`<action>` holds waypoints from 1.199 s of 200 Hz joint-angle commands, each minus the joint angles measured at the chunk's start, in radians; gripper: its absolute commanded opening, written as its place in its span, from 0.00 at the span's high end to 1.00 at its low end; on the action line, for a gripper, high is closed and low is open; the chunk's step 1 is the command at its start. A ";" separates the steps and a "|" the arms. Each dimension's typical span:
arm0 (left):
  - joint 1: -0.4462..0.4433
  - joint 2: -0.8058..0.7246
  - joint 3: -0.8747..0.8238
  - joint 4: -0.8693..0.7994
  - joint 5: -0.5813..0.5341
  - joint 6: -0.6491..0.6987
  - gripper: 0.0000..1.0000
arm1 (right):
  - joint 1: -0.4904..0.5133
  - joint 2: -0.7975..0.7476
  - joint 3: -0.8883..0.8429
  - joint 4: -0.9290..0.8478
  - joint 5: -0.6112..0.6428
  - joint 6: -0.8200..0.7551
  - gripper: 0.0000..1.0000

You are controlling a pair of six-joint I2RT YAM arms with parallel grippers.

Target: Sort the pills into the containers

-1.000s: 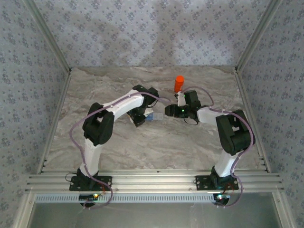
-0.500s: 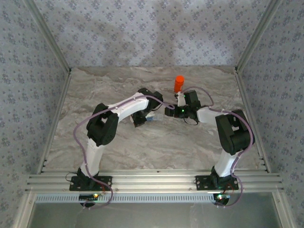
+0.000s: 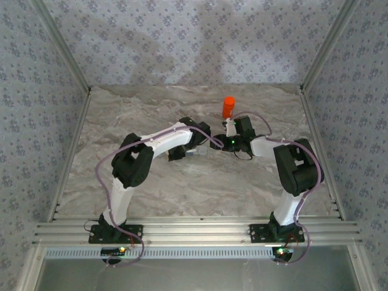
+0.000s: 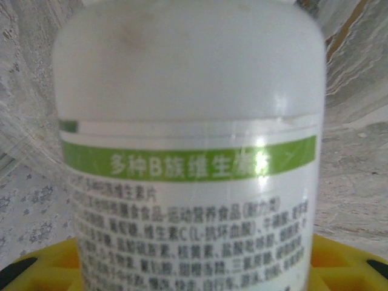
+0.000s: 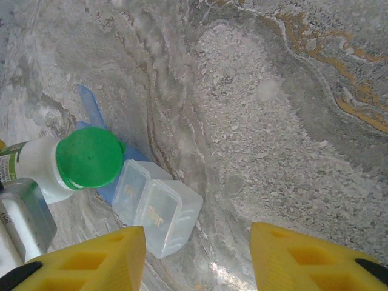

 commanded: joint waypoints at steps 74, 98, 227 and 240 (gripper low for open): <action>0.009 -0.020 -0.044 -0.047 -0.066 0.151 1.00 | 0.010 0.031 0.026 0.004 -0.028 0.007 0.50; 0.015 0.019 -0.029 -0.075 -0.100 0.164 1.00 | 0.009 0.036 0.025 0.004 -0.025 0.005 0.50; 0.113 -0.029 -0.082 0.065 0.149 0.091 1.00 | 0.011 0.041 0.029 -0.005 -0.029 0.001 0.50; 0.119 -0.050 -0.108 0.092 0.169 0.086 1.00 | 0.011 0.043 0.030 -0.007 -0.025 -0.001 0.50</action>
